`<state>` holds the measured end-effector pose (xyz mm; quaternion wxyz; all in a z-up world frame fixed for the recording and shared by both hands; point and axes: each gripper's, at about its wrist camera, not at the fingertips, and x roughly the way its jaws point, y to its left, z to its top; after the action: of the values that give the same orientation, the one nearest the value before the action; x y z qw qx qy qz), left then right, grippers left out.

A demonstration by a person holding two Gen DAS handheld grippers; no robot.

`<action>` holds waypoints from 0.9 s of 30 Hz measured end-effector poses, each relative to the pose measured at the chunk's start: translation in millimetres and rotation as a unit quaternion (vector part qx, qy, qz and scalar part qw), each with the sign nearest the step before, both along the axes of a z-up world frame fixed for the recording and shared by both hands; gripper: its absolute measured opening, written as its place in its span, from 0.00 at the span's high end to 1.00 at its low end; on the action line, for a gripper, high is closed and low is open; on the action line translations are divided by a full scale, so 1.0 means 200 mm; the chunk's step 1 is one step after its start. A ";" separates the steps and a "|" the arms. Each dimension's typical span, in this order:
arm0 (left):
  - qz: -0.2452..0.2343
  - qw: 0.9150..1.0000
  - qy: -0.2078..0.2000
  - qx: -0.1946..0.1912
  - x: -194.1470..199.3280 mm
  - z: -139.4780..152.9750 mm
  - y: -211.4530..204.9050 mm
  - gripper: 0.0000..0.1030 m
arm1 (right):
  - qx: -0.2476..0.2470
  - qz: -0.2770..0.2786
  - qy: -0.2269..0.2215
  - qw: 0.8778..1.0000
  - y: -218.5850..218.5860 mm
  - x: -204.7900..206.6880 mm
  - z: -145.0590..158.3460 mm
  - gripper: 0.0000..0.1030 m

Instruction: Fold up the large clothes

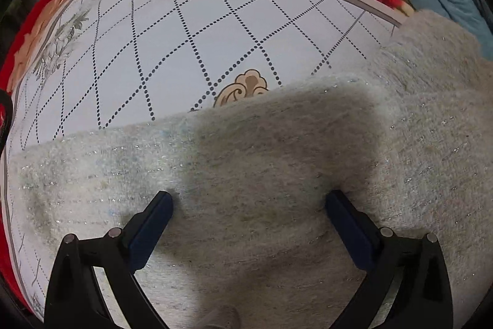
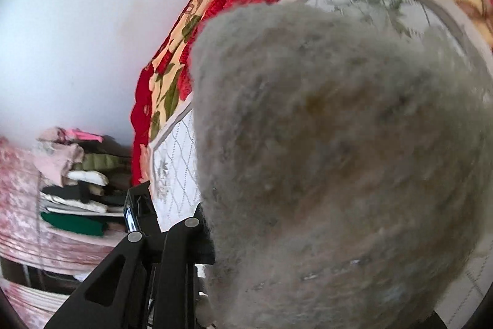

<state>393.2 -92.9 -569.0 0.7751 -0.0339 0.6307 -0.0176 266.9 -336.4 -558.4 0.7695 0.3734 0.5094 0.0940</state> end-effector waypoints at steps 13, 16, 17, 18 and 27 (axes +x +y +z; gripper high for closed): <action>0.167 0.979 -0.033 -0.114 -0.36 0.25 0.63 0.01 | -0.277 0.246 -0.097 0.924 0.80 0.09 0.45 0.75; 0.260 0.959 -0.054 -0.100 -0.67 0.41 1.02 0.01 | -0.339 0.325 -0.134 0.873 1.12 0.00 0.46 0.75; 0.285 0.952 -0.057 -0.092 -0.77 0.45 1.12 0.01 | -0.355 0.353 -0.147 0.853 1.23 -0.04 0.45 0.75; 0.303 0.947 -0.059 -0.085 -0.83 0.47 1.20 0.01 | -0.367 0.377 -0.158 0.836 1.36 -0.06 0.46 0.75; 0.426 0.901 -0.083 0.014 -1.46 0.68 1.77 0.01 | -0.419 0.544 -0.184 0.703 2.11 -0.52 -0.06 0.71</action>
<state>101.5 260.5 -432.4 0.7586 -0.2872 0.4892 0.3205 162.3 85.3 -569.9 0.7403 -0.3544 0.4595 0.3394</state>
